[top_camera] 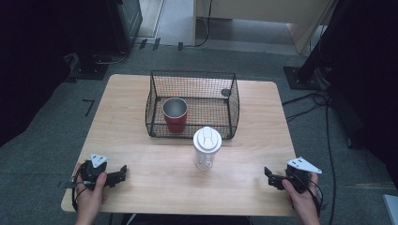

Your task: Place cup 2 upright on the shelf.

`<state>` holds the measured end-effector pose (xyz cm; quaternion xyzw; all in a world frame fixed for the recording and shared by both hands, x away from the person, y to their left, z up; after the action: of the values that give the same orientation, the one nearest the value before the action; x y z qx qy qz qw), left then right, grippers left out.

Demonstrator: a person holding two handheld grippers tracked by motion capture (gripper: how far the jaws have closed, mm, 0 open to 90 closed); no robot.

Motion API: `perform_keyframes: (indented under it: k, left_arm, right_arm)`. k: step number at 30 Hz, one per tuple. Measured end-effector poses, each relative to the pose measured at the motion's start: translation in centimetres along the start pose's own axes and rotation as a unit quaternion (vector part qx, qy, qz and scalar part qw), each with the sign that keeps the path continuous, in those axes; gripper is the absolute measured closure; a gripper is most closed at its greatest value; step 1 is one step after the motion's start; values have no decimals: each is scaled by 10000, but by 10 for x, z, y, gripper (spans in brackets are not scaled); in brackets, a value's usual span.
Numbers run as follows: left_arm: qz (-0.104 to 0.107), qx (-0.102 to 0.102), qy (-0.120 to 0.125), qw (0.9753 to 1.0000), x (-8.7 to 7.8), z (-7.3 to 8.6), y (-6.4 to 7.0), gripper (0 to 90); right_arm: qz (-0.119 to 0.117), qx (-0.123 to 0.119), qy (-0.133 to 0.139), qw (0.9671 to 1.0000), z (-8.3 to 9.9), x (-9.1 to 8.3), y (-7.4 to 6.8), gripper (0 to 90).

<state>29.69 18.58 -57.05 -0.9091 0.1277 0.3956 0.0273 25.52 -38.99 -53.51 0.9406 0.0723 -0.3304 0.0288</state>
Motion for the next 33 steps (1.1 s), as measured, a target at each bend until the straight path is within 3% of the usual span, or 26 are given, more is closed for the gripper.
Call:
perform_keyframes:
  k: [1, 13, 17, 18, 23, 33]
  left_arm:
    - [12, 12, 0, 10000, 1, -1, 1, 0]
    - [56, 61, -4, 10000, 3, -3, 3, 0]
    - [56, 63, -5, 10000, 3, -3, 3, 0]
    - [56, 60, -6, 10000, 3, -3, 3, 0]
    - [57, 55, -3, 10000, 3, -3, 3, 0]
    - [56, 59, -3, 10000, 3, -3, 3, 0]
  right_arm:
    - [-78, -82, 78, 9999, -5, -3, -9, 38]
    - [-468, -414, 278, 9977, -34, -2, -57, 57]
    - [-663, -576, 371, 9954, -52, 1, -83, 58]
    - [-663, -576, 371, 9954, -52, 1, -83, 58]
    - [-898, -718, 482, 9922, -68, 2, -110, 57]
    - [-1173, -774, 470, 9890, -72, 7, -130, 57]
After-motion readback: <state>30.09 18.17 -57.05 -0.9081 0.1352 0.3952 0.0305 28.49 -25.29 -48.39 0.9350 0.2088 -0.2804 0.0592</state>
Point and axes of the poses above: each handheld gripper's, and its own axes: x roughly forward along the jaws, z roughly out of its underside, y roughly to its right, the point moved 7 cm from there along x, roughly forward along the jaws, and after that the axes turned 5 degrees about z, right-handed, at the moved point
